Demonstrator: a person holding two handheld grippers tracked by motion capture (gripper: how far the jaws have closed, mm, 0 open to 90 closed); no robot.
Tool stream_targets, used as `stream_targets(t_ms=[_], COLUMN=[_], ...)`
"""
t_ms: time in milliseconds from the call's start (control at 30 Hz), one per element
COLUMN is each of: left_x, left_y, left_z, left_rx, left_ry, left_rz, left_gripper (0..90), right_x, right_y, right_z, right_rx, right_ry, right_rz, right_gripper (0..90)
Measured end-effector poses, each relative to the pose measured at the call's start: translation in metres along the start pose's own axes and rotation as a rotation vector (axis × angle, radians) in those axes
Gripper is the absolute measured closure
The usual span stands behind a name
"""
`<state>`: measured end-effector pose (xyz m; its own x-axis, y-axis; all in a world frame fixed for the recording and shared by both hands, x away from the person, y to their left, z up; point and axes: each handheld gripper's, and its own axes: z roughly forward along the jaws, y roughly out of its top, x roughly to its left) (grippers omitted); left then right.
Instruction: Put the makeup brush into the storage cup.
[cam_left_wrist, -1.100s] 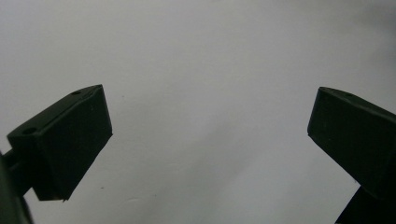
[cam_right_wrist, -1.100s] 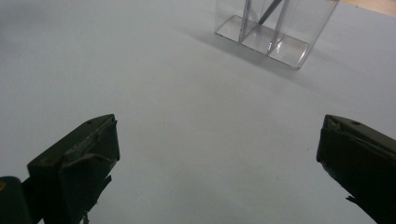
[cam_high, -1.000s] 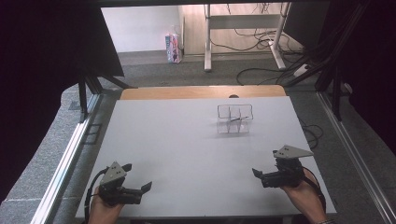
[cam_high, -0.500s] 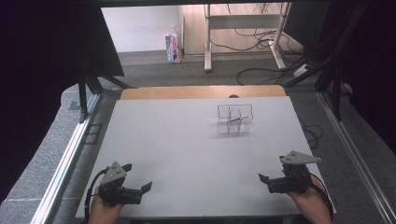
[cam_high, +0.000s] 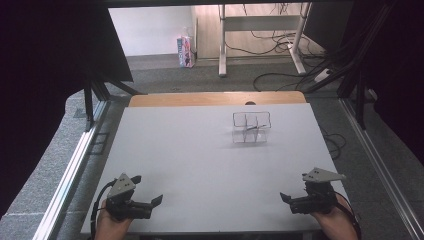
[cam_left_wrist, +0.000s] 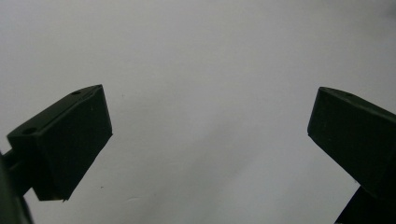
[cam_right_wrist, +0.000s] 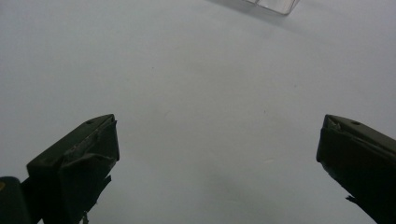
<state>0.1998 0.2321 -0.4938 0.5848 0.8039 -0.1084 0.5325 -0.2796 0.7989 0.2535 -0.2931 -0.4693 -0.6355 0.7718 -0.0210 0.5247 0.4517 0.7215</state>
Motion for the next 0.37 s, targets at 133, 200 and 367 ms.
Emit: stream_targets(t_ms=[133,200,367], left_x=[0.0001,0.0001,-0.0002], left_y=[0.0,0.0,0.0005], left_z=[0.0001,0.0001,0.0004], left_rx=[0.001,0.001,0.0], left_ry=[0.0,0.0,0.001], left_rz=[0.0,0.0,0.0], left_gripper=[0.1,0.1,0.1], right_x=[-0.0013,-0.0026,-0.0026], right_y=[-0.0019,-0.0025,-0.0027], right_z=[-0.0009,-0.0015,-0.0005], right_rx=[-0.006,-0.008,-0.002], right_ry=[0.001,0.004,0.002], right_rz=[0.011,0.018,0.02], right_gripper=[0.0,0.0,0.0])
